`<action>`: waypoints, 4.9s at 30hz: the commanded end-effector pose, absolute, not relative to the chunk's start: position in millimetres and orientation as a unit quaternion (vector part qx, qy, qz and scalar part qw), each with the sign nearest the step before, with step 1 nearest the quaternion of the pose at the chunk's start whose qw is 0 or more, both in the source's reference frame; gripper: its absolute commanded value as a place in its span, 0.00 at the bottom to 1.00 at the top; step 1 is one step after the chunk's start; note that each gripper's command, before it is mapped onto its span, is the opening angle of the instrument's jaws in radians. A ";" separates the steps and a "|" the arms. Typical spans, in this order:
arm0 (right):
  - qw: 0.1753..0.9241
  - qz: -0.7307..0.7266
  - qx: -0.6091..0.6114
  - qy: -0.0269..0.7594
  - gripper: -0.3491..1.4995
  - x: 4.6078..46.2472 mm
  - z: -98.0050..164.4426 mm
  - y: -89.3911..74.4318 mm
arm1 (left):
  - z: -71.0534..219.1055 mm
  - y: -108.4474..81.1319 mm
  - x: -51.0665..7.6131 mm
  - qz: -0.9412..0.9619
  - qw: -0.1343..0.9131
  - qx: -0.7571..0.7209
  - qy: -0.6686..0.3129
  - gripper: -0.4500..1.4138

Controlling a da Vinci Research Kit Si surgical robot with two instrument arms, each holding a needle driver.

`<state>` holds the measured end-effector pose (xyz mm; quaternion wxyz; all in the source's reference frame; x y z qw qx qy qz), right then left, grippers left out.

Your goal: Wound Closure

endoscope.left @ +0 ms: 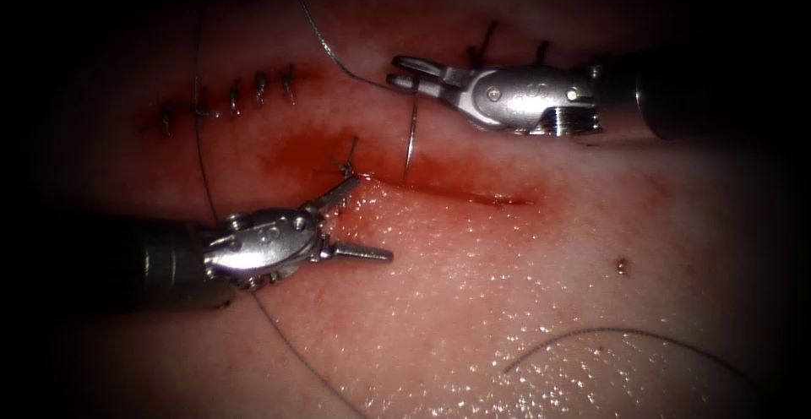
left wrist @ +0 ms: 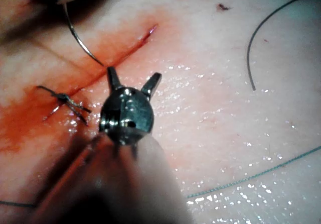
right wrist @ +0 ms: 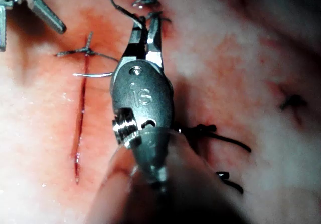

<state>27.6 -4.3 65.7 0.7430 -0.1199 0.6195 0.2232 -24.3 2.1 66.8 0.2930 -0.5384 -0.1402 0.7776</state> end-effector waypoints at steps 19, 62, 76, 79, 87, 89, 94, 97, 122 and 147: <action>0.757 0.164 -0.167 0.611 0.00 28.7 68.4 -3.8 | 73.7 -0.5 -25.6 0.825 0.260 -0.479 -0.148 0.22; 0.768 0.038 -0.252 0.587 0.00 29.4 68.6 -4.6 | 74.2 0.1 -24.7 0.827 0.269 -0.471 -0.145 0.32; 0.770 0.028 -0.257 0.583 0.00 29.7 69.7 -5.7 | 74.1 0.2 -24.8 0.827 0.270 -0.471 -0.145 0.32; 0.771 0.026 -0.256 0.583 0.00 29.8 69.8 -6.2 | 74.0 0.4 -24.8 0.827 0.271 -0.471 -0.145 0.32; 0.769 0.020 -0.253 0.587 0.00 30.0 69.1 -8.6 | 74.3 0.8 -25.8 0.828 0.279 -0.467 -0.138 0.33; 0.768 0.018 -0.252 0.589 0.00 30.3 69.0 -9.3 | 74.6 0.9 -26.0 0.829 0.282 -0.464 -0.132 0.33; 0.769 0.006 -0.253 0.587 0.00 30.6 69.4 -11.3 | 75.2 0.7 -25.7 0.833 0.280 -0.459 -0.129 0.33; 0.771 0.002 -0.254 0.585 0.00 30.4 69.8 -12.2 | 75.3 0.8 -25.2 0.837 0.279 -0.453 -0.131 0.33; 0.777 0.059 -0.222 0.586 0.00 29.7 70.2 -12.3 | 78.7 -2.9 -26.5 0.884 0.249 -0.366 -0.154 0.32; 0.783 0.266 -0.034 0.561 0.00 30.0 73.5 -8.4 | 82.1 -5.1 -22.5 0.925 0.228 -0.245 -0.181 0.30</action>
